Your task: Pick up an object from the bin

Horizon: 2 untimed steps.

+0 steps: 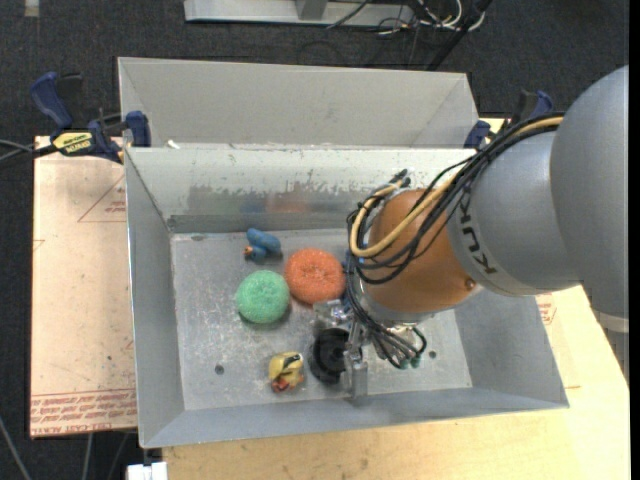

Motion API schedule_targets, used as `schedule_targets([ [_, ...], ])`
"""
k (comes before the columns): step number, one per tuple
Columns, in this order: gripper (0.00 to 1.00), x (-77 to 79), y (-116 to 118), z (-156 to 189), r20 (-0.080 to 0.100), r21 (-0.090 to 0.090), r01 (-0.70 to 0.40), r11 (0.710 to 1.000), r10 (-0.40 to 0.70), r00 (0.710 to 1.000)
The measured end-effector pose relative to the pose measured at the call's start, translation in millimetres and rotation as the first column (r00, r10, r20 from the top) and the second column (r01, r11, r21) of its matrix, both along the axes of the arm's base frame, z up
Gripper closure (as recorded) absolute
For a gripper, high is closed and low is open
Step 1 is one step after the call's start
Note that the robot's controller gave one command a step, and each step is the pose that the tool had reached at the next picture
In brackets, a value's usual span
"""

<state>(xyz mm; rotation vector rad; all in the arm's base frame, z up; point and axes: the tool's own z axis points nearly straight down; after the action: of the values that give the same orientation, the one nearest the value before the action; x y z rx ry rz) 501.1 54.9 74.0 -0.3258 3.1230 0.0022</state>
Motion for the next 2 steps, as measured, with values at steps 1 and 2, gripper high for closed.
schedule_targets([
  [1,1.00,0.0,0.0,0.0,0.000,0.000,0.000,1.000,0.000,1.000],
  [2,0.00,-0.3,0.2,-1.8,0.003,0.001,0.000,1.000,0.000,1.000],
])
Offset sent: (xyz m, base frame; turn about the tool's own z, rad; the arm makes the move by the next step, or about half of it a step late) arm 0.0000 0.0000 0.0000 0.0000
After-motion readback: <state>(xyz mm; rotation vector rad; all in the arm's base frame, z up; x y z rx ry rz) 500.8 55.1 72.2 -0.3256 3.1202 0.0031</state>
